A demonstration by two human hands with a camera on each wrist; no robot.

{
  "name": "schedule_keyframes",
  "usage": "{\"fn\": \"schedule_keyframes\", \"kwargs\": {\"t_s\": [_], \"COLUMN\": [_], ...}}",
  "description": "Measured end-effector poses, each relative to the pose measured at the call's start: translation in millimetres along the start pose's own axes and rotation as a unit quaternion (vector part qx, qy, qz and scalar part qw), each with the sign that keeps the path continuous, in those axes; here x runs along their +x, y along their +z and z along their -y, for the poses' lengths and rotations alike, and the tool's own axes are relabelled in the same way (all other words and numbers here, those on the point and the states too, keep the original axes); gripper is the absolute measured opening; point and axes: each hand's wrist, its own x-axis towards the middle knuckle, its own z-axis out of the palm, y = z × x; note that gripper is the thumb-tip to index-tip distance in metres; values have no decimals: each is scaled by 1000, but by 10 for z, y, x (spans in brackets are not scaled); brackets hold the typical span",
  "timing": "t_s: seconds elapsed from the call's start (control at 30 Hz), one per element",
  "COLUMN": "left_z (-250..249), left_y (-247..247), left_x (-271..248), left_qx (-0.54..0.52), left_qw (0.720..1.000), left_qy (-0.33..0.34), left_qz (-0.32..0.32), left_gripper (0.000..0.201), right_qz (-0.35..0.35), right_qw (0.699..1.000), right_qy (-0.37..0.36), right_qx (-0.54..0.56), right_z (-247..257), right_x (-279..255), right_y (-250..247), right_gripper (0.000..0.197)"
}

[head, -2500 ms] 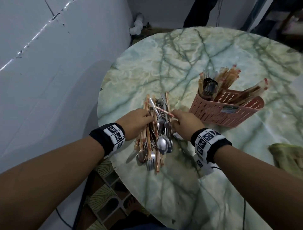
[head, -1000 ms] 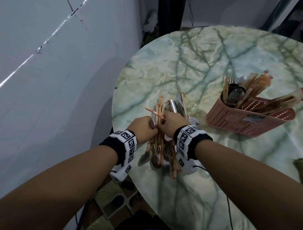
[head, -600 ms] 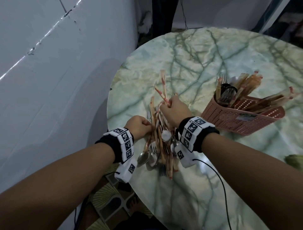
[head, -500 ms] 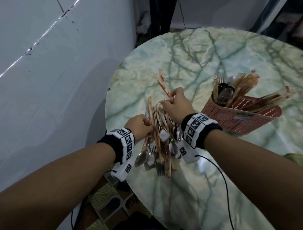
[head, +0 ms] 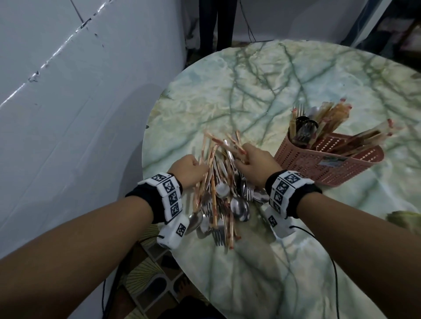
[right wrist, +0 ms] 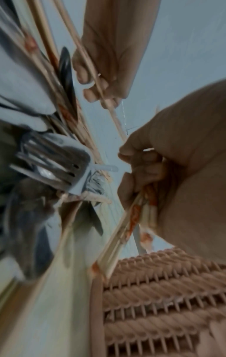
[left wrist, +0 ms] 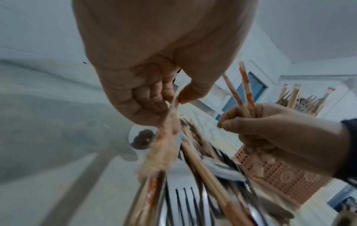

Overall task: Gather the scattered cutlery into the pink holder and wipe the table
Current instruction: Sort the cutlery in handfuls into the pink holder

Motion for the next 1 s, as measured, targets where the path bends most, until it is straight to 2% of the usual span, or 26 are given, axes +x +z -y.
{"fn": "schedule_keyframes", "kwargs": {"t_s": [0.03, 0.1, 0.13, 0.27, 0.33, 0.43, 0.53, 0.67, 0.77, 0.83, 1.0], "left_z": [6, 56, 92, 404, 580, 809, 977, 1032, 1017, 972, 760], "left_y": [-22, -91, -139, -359, -443, -495, -504, -467, -429, -402, -382], "left_x": [-17, -59, -74, -64, -84, -134, -153, -149, -99, -70, -46], "left_qx": [-51, -142, -148, -34, 32, 161, 214, 286, 341, 374, 395], "left_qw": [999, 990, 989, 993, 993, 981, 964, 932, 901, 880, 832], "left_qy": [-4, -8, 2, 33, 38, 95, 159, 224, 269, 291, 389], "left_qz": [-5, -7, -13, -104, -105, -46, -12, 7, 16, 13, -10], "left_gripper": [19, 11, 9, 10, 15, 18, 21, 17, 32, 37, 30], "right_qz": [16, 66, 94, 204, 232, 221, 213, 174, 130, 131, 160], "right_qw": [1000, 996, 994, 964, 945, 944, 951, 968, 982, 981, 967], "right_qy": [-22, -52, -63, -119, -142, -156, -150, -153, -133, -136, -158], "right_qx": [3, 8, -2, -119, -181, -190, -163, -99, -35, -51, -118], "right_z": [21, 41, 42, 63, 104, 134, 126, 156, 190, 219, 253], "right_x": [-18, -42, -49, 3, 30, 69, 88, 39, 78, 130, 148], "right_y": [3, 27, 35, 88, 112, 111, 70, -20, -104, -119, -88], "right_gripper": [1, 14, 18, 33, 35, 27, 16, 10, 13, 16, 19]}}
